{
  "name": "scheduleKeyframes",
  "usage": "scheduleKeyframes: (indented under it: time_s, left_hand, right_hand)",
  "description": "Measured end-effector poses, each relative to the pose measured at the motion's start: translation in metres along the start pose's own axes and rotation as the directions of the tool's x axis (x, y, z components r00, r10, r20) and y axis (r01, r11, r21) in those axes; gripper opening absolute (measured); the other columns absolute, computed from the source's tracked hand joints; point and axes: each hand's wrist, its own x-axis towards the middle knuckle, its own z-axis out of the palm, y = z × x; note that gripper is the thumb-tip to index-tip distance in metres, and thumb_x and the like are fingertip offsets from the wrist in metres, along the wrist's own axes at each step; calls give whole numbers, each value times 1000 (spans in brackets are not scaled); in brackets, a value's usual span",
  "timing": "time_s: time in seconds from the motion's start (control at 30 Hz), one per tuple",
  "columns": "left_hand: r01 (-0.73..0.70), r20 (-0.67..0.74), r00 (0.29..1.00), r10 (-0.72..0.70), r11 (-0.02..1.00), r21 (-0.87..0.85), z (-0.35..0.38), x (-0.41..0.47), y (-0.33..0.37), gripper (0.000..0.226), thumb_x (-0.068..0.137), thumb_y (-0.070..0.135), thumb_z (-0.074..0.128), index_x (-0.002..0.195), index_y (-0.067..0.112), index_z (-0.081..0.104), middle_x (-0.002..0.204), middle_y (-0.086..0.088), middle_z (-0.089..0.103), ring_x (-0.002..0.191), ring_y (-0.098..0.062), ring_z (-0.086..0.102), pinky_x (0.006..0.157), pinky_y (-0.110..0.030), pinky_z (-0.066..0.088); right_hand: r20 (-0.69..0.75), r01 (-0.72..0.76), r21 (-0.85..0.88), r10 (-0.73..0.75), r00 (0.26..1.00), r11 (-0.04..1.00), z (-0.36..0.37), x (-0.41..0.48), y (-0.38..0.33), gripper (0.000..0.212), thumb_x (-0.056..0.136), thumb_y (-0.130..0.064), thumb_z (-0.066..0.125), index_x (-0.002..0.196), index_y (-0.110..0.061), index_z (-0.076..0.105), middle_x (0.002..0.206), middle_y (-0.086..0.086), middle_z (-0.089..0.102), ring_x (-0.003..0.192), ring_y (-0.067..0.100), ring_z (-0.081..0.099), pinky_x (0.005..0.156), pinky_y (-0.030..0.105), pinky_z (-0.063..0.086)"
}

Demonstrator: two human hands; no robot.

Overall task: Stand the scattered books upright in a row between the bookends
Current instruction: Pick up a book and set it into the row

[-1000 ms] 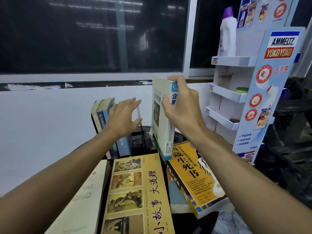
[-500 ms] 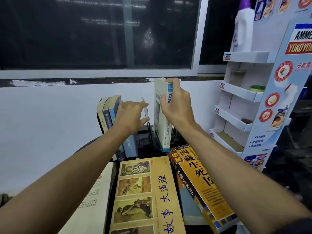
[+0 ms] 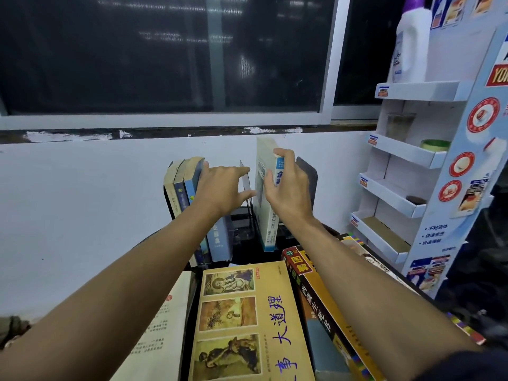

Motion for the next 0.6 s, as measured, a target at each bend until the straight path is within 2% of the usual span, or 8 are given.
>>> scheduleKeyframes:
  time_s: [0.07,0.13,0.2,0.27,0.33,0.5,0.6]
  left_hand:
    - [4,-10,1000,-5,1000,-15,1,-1,-2,63,92,57,62,147,30,48,136,-2,65,127,-29,58,123,-55,11]
    - [5,-27,1000,-6,999,-44,1,-2,-2,62,91,55,64,146,29,50,134,-3,67,125,-29,59,123,-55,15]
    - [5,-38,999,-9,996,-85,0,-3,-1,63,90,54,66,146,29,50,133,-4,67,126,-29,58,120,-53,25]
    - [16,-50,999,-22,992,-128,-2,-5,0,64,90,53,68,146,30,50,132,-5,68,127,-28,57,109,-47,41]
    - [18,-67,997,-28,989,-144,-3,-5,0,64,90,52,68,147,31,49,131,-3,68,128,-25,57,98,-42,49]
    - [9,-81,996,-23,984,-175,-2,-6,1,64,88,54,69,145,34,50,127,1,70,126,-20,59,91,-37,52]
    - [-2,-103,994,-17,983,-181,-1,-7,1,63,88,54,70,145,35,51,125,2,72,125,-19,60,90,-36,52]
  right_hand:
    - [-18,-18,8,18,1000,1000,7,-2,6,45,95,-15,67,135,-13,45,128,15,63,107,27,67,75,31,61]
    - [-33,-17,22,18,999,1000,13,-3,10,45,95,-15,67,134,-13,45,125,14,64,105,27,68,75,36,63]
    - [-33,-5,38,7,999,999,17,-4,12,44,95,-15,66,134,-14,45,121,13,66,100,27,68,74,42,62]
    - [-25,1,63,1,1000,998,18,-5,13,43,95,-14,65,134,-13,46,117,12,67,97,27,68,74,43,61]
    - [-16,8,77,-6,1000,997,20,-4,13,42,95,-14,64,133,-13,47,115,11,67,94,27,67,74,44,60]
    - [16,50,84,-52,999,995,23,-5,11,41,95,-14,63,133,-14,47,112,10,66,91,27,66,73,46,58]
    - [35,29,114,-33,999,993,18,-6,14,41,96,-16,62,133,-17,45,116,8,65,94,23,66,75,43,59]
